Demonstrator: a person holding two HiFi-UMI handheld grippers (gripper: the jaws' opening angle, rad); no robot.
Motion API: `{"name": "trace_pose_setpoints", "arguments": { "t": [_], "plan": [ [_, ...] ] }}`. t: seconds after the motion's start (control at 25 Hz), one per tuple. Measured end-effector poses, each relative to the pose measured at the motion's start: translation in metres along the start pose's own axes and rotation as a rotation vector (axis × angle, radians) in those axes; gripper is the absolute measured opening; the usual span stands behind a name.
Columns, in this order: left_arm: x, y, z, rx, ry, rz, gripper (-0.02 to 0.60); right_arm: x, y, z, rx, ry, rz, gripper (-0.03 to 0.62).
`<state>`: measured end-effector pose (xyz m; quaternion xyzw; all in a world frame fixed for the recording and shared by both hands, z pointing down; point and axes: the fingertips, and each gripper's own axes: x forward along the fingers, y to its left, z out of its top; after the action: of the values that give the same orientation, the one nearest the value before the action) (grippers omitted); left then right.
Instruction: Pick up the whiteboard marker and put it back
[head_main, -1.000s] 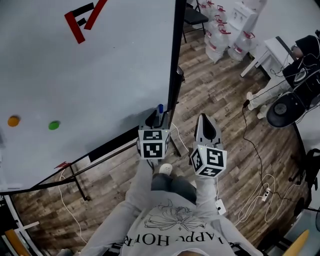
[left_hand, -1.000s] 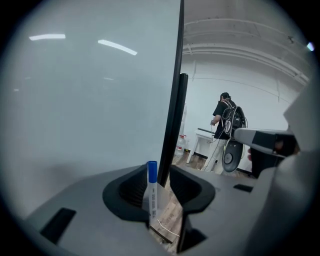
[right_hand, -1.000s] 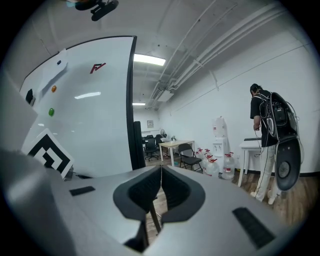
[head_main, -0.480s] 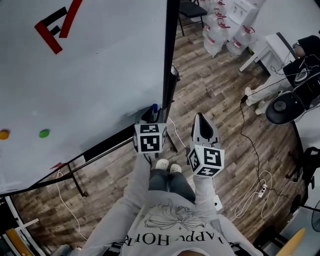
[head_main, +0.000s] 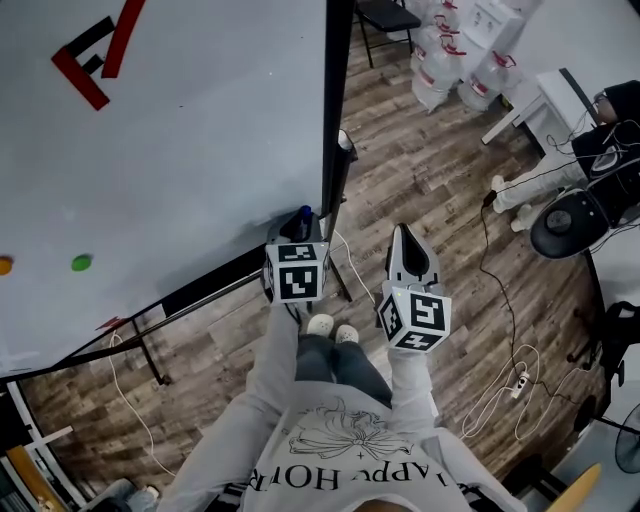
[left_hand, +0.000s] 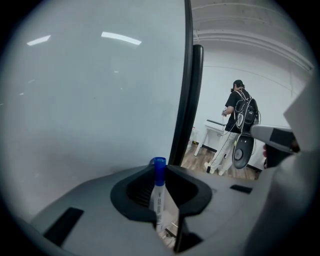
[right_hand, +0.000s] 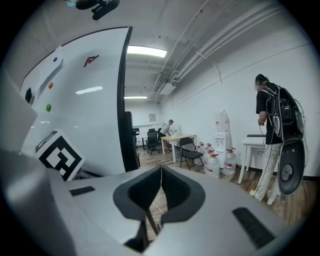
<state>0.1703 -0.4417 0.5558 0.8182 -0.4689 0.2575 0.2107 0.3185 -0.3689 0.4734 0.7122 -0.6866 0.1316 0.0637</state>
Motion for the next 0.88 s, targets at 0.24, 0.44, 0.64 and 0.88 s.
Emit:
{"name": "trace_pose_setpoints", "arguments": {
  "t": [0.24, 0.44, 0.64, 0.88],
  "plan": [
    [-0.011, -0.004, 0.005, -0.025, -0.039, -0.023, 0.061, -0.005, 0.001, 0.001, -0.006, -0.004, 0.015, 0.005],
    [-0.029, -0.003, 0.012, -0.037, -0.084, -0.014, 0.061, -0.012, 0.005, 0.005, -0.008, -0.015, 0.034, 0.006],
    [-0.058, -0.001, 0.028, -0.044, -0.155, -0.003, 0.061, -0.019, 0.015, 0.016, -0.014, -0.039, 0.063, 0.005],
    [-0.102, 0.005, 0.050, -0.052, -0.253, 0.018, 0.061, -0.028, 0.039, 0.034, -0.031, -0.077, 0.121, 0.005]
  ]
}}
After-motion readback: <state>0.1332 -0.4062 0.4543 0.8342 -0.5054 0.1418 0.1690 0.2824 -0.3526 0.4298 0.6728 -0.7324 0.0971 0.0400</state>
